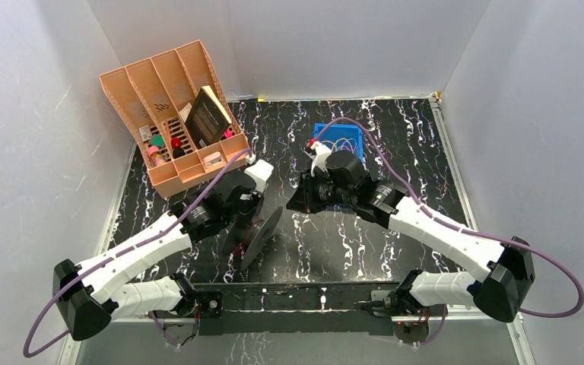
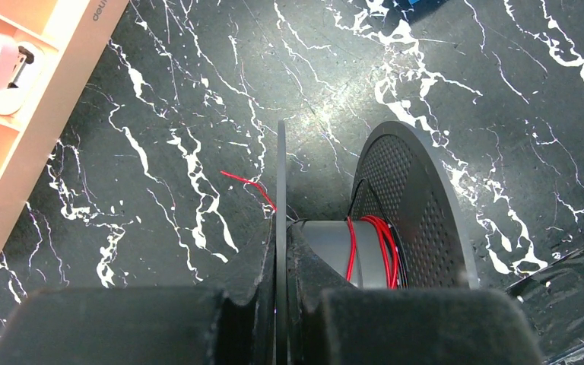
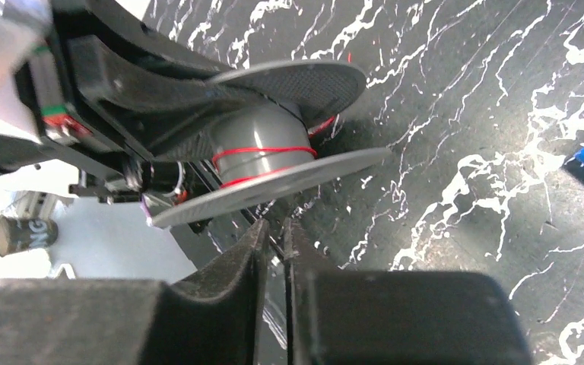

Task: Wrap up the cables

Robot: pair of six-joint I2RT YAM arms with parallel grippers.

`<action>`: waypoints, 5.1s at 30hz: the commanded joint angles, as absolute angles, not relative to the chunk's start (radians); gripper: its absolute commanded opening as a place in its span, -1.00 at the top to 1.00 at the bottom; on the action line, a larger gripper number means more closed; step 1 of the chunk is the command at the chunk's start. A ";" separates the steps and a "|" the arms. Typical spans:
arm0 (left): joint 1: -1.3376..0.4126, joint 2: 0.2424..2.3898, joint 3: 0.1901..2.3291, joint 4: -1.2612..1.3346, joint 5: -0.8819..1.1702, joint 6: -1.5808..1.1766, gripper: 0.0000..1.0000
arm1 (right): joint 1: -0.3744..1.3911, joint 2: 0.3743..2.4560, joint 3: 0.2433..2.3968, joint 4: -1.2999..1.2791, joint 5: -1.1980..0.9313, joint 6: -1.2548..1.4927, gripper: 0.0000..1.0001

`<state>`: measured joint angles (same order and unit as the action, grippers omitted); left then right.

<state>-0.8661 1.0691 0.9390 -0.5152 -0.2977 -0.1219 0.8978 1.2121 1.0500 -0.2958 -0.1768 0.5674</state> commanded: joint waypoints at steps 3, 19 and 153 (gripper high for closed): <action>-0.868 1.048 0.950 -0.500 -0.307 -0.130 1.00 | 0.896 1.150 0.998 -0.193 -0.239 0.557 0.33; -0.868 0.995 1.071 -0.488 -0.425 -0.266 1.00 | 0.899 1.075 0.733 -0.063 -0.213 0.655 -0.07; -0.876 0.986 0.888 -0.483 0.095 0.181 1.00 | 0.921 1.136 1.290 -0.638 -0.279 0.024 1.00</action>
<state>-0.8814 1.0298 0.9226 -0.3412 0.0540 0.0940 0.9646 1.2011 1.2049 -0.5789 -0.3176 0.1753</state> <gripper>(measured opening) 0.027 0.020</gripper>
